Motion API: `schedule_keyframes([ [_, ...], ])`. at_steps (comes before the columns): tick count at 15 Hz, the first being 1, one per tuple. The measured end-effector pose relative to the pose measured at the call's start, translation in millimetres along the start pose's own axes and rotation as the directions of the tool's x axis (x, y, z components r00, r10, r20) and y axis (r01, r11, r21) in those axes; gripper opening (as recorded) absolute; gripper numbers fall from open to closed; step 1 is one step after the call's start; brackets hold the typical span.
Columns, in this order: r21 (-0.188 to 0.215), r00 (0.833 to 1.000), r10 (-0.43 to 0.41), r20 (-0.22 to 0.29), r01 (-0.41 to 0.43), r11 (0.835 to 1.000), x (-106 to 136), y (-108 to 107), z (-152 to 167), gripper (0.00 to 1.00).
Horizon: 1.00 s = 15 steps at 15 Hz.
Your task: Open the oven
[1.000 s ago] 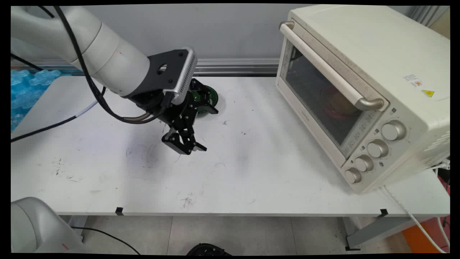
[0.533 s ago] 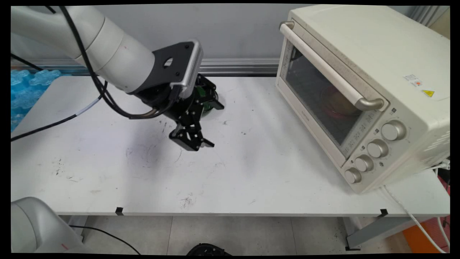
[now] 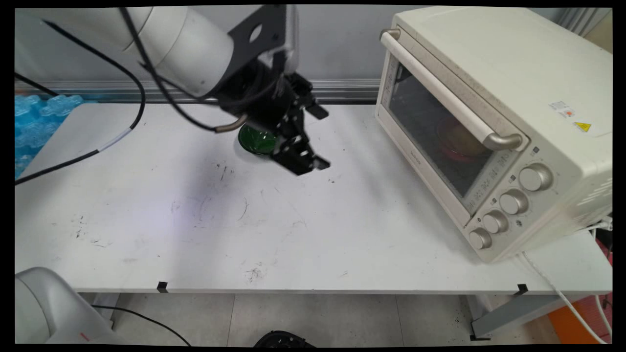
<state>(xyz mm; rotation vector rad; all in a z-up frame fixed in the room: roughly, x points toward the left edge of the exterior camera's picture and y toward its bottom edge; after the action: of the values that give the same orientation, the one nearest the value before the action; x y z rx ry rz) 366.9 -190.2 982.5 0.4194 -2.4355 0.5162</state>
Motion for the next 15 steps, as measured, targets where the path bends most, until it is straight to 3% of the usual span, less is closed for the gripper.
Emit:
schedule_keyframes([
  [3,0.018,0.994,-0.102,-0.044,0.103,0.995,15,-8,-1,1.0],
  [6,0.026,0.972,-0.213,-0.097,0.217,0.976,36,-18,-1,1.0],
  [15,0.014,0.91,-0.366,-0.194,0.376,0.927,95,-49,4,1.0],
])
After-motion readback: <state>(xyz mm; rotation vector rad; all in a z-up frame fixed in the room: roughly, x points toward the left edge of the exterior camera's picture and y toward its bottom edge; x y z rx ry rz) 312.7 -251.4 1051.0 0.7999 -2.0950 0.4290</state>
